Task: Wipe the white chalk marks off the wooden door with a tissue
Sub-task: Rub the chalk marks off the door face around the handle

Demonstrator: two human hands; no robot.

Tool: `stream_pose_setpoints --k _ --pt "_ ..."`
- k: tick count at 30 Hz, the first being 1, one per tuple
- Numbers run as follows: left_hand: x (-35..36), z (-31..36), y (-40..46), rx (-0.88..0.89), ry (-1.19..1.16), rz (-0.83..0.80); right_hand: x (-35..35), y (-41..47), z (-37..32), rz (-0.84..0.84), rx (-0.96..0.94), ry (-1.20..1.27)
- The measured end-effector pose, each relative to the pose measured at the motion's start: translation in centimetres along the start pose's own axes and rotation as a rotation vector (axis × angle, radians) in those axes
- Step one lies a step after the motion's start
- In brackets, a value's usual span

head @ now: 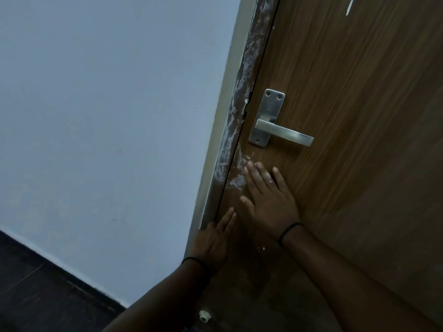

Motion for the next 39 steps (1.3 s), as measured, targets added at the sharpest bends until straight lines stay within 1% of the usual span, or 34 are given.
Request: stream_pose_setpoints --k 5,9,16,20,24,27,31,35,39 --pt "-0.2 -0.2 0.3 -0.006 0.015 -0.016 -1.0 1.3 0.1 0.009 -0.052 -0.030" --pt "0.1 -0.4 0.3 -0.018 0.022 -0.031 -1.6 3.7 -1.0 0.021 -0.039 -0.040" --pt "0.4 -1.2 0.5 -0.009 0.005 -0.044 -0.6 -0.1 1.0 -0.001 -0.112 -0.095" --pt "0.7 -1.3 0.3 -0.017 0.015 -0.038 -1.5 2.4 -0.2 0.017 -0.121 -0.108" --pt "0.6 -2.1 0.3 -0.043 0.036 -0.020 -2.2 5.1 -1.8 0.030 -0.069 -0.068" --pt "0.6 -2.6 0.4 -0.051 0.039 -0.015 -1.8 4.3 -1.4 0.057 -0.017 -0.069" --pt "1.7 -3.0 0.0 -0.049 0.019 -0.046 -2.2 4.7 -1.0 0.110 0.010 -0.088" --pt "2.7 -2.9 -0.4 -0.025 0.002 -0.049 -2.2 5.2 -1.9 0.135 0.081 -0.043" --pt "3.3 -3.0 -0.3 -0.033 0.000 -0.084 -2.7 6.3 -2.0 0.156 0.093 -0.029"
Point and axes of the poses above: each hand's wrist, its own y-axis towards the middle knuckle, its own x-axis out of the palm, z = x × y, the point moved 8 cm from there along y, towards the middle knuckle, and after that the axes turned 2 degrees about -x, right-handed, at the moved point
